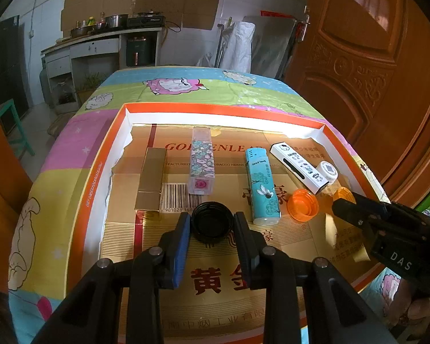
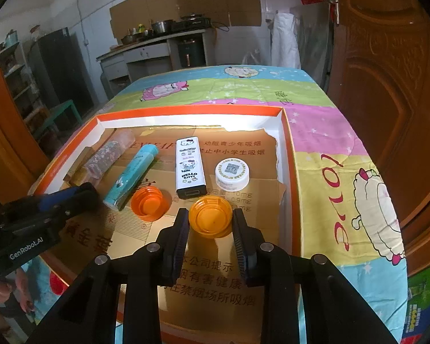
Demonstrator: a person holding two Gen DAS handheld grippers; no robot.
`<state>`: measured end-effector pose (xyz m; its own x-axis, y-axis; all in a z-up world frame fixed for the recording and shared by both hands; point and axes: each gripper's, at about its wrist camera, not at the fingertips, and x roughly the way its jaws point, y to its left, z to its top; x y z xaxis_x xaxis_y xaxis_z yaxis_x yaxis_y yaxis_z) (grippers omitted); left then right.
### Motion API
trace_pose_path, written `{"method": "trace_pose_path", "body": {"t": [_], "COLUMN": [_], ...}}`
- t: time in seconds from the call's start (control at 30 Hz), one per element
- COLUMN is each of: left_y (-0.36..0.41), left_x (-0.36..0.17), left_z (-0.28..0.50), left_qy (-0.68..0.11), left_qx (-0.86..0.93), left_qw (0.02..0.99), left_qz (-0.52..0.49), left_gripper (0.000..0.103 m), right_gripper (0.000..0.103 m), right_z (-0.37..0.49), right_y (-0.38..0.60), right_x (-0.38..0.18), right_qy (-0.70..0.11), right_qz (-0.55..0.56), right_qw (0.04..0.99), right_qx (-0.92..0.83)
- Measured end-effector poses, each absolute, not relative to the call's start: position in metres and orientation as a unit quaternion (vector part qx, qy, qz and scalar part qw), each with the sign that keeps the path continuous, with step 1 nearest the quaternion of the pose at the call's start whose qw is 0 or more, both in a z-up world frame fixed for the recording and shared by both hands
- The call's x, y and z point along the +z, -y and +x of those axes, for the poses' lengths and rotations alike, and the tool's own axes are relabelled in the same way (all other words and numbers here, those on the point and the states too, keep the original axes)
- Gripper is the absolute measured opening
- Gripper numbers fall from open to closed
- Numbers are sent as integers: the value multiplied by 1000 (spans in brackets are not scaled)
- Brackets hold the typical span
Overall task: Organize rigid objects
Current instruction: 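Lower the black cap into the tray while right lowers the yellow-orange cap there, then open the left tool off the black cap while right releases the yellow-orange cap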
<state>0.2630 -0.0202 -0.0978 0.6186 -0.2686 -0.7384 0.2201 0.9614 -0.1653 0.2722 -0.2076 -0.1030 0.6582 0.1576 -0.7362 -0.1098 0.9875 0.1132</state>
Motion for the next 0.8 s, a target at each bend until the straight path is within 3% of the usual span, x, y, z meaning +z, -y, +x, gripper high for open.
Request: {"method": "trace_pose_path", "body": {"t": [0.3,0.5,0.8], "left_y": [19,18,16], "left_x": [-100,-98,-96], "left_z": [265,263,261], "left_qy": [-413,-409,-403], "left_qx": [-136,-139,-140], "left_qw": [900,901,904], "left_qz": [-33,-38,-43], "left_gripper": [31,39,39], "right_gripper": [32,41,41], "right_z": [273,272,270], "right_y": [206,206,210], "right_x": [-104,-105,-103], "right_qy": [-405,-403,-399], "right_qz": [24,25,34], "right_qw": [911,912,914], "right_qx": [69,72,66]}}
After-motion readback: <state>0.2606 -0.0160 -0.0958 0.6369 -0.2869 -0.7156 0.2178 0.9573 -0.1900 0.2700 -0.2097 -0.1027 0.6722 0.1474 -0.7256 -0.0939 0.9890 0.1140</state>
